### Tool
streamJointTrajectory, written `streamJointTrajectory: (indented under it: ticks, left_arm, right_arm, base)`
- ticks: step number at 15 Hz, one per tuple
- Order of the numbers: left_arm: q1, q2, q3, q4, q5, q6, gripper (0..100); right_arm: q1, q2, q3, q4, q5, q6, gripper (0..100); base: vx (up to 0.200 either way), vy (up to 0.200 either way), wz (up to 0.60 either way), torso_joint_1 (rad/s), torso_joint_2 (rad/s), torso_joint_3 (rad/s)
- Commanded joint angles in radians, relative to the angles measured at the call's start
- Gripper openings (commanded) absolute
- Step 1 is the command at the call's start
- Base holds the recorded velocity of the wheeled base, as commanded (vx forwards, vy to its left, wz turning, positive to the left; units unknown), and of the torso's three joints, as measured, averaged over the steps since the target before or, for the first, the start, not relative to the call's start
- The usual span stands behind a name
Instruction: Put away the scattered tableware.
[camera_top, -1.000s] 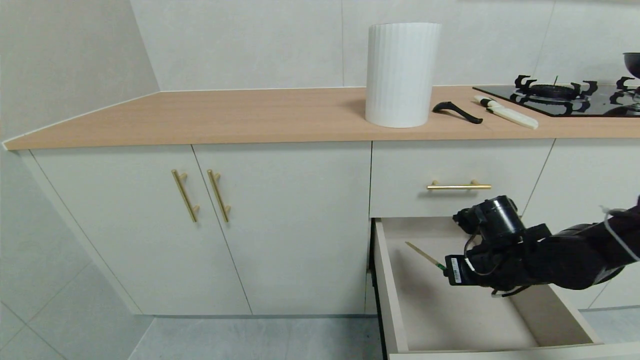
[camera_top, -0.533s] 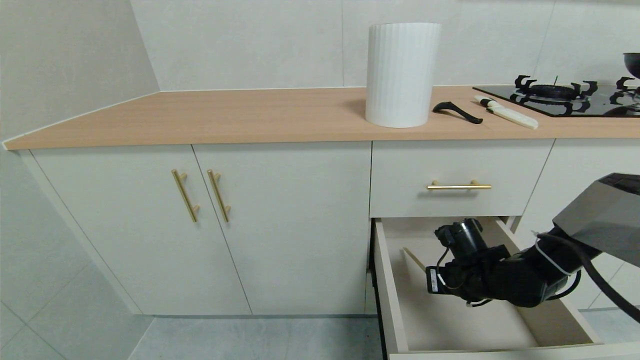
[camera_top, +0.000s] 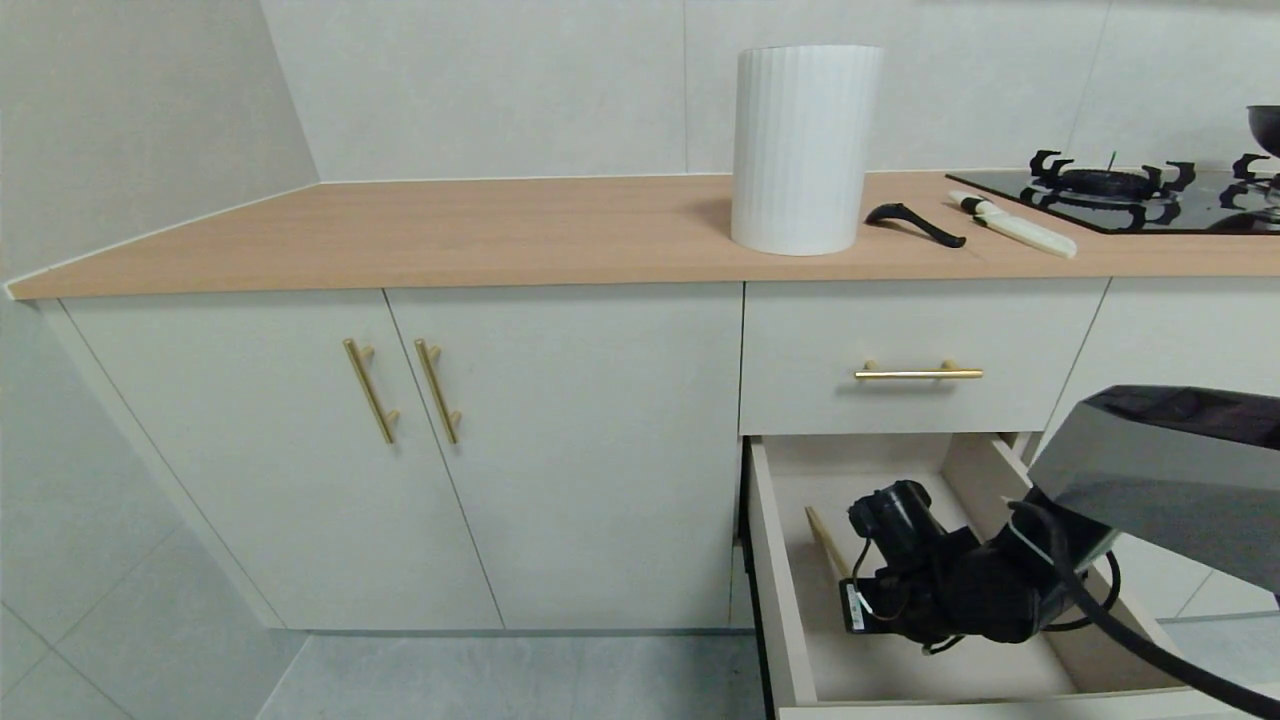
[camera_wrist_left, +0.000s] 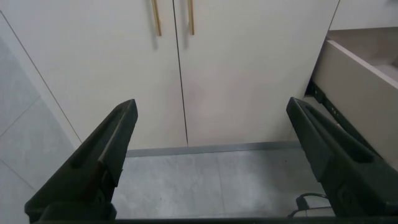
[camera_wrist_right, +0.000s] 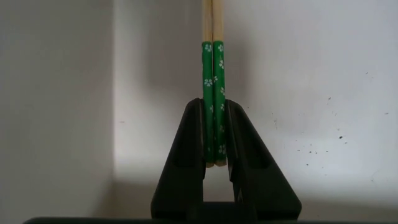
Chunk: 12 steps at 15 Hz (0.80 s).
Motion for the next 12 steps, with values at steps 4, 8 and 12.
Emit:
streamJointTrajectory:
  ticks: [4, 8, 12]
  left_arm:
    - [0.0, 0.0, 0.0, 0.0, 0.0, 0.0, 100]
    - [0.0, 0.0, 0.0, 0.001, 0.0, 0.0, 100]
    - [0.0, 0.0, -0.001, 0.0, 0.0, 0.0, 100]
  right_arm:
    - [0.011, 0.095, -0.015, -0.001, -0.049, -0.006, 0]
    - [0.012, 0.101, -0.018, -0.001, -0.049, -0.006, 0]
    - [0.012, 0.101, -0.018, -0.001, -0.05, -0.008, 0]
  base:
    - [0.0, 0.0, 0.0, 0.0, 0.0, 0.0]
    - [0.0, 0.0, 0.0, 0.0, 0.0, 0.0]
    - [0.0, 0.0, 0.0, 0.0, 0.0, 0.0]
